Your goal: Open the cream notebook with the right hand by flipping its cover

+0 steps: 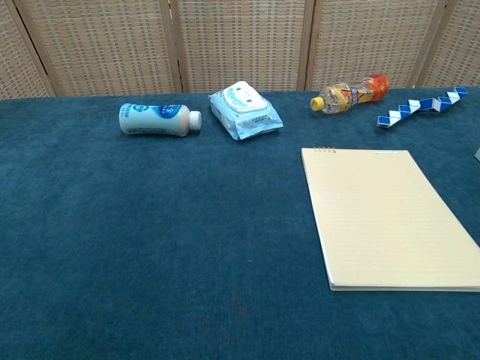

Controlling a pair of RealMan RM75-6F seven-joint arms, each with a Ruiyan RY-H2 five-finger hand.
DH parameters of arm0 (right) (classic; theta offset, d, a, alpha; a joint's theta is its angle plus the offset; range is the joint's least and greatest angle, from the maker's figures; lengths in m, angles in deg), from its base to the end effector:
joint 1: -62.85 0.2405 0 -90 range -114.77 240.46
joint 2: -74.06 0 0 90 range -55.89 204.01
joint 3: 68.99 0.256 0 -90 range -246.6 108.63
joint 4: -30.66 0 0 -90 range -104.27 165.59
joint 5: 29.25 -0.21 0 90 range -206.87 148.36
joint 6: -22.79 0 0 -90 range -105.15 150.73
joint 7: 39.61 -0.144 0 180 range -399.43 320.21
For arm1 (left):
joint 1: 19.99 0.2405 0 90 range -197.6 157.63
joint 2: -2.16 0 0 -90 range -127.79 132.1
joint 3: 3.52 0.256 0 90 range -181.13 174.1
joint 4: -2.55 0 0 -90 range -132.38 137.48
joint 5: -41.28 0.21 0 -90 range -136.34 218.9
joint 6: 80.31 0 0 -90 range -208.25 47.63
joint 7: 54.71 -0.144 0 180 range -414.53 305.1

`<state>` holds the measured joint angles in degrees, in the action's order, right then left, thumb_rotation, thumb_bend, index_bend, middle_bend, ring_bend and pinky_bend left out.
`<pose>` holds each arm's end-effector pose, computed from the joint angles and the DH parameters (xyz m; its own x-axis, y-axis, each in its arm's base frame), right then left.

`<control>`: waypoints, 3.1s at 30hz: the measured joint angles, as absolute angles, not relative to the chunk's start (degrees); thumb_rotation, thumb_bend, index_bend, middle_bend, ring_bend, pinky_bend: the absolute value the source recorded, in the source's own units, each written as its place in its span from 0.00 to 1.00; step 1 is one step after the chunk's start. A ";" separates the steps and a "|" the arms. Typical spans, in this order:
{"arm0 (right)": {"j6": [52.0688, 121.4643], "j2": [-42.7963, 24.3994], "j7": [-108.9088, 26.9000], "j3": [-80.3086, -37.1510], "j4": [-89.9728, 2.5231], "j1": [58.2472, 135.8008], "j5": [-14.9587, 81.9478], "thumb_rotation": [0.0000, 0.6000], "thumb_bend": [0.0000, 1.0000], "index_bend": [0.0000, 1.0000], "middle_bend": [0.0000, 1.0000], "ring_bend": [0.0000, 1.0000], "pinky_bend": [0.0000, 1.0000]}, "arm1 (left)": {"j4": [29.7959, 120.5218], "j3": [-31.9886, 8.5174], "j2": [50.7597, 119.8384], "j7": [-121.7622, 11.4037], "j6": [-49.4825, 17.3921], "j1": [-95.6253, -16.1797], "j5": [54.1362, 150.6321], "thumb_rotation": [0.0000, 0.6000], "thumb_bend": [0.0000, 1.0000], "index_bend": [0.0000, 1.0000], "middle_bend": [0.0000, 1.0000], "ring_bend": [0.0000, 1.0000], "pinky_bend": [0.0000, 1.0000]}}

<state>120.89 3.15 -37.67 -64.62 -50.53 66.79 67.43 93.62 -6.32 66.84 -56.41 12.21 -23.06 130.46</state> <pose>-0.3009 -0.1768 0.1595 0.4576 0.2497 0.8533 -0.8508 -0.1559 0.5019 -0.3051 0.1702 0.1717 0.4308 -0.1155 0.8950 0.8990 -0.0321 -0.4368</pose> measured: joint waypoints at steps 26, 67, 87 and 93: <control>103.71 -4.62 -34.22 -72.78 -41.48 75.28 77.40 1.00 0.16 0.23 0.15 0.00 0.04 | 95.84 -6.32 65.13 -55.66 9.32 -23.57 128.84 1.00 0.00 0.00 0.00 0.00 0.00; 99.76 -15.07 -29.47 -74.21 -29.36 78.44 74.42 1.00 0.36 0.24 0.17 0.02 0.06 | 95.94 -6.28 64.36 -54.03 9.14 -23.32 129.00 1.00 0.00 0.00 0.00 0.00 0.00; 101.60 -16.19 -28.32 -75.54 -27.69 78.29 74.76 1.00 0.36 0.24 0.17 0.03 0.06 | 95.98 -6.33 64.18 -53.61 9.10 -23.24 128.99 1.00 0.00 0.00 0.00 0.00 0.00; 101.44 -17.53 -28.06 -75.38 -25.91 78.57 74.42 1.00 0.36 0.24 0.17 0.03 0.06 | 96.01 -6.33 64.07 -53.38 9.17 -23.20 129.04 1.00 0.00 0.00 0.00 0.00 0.00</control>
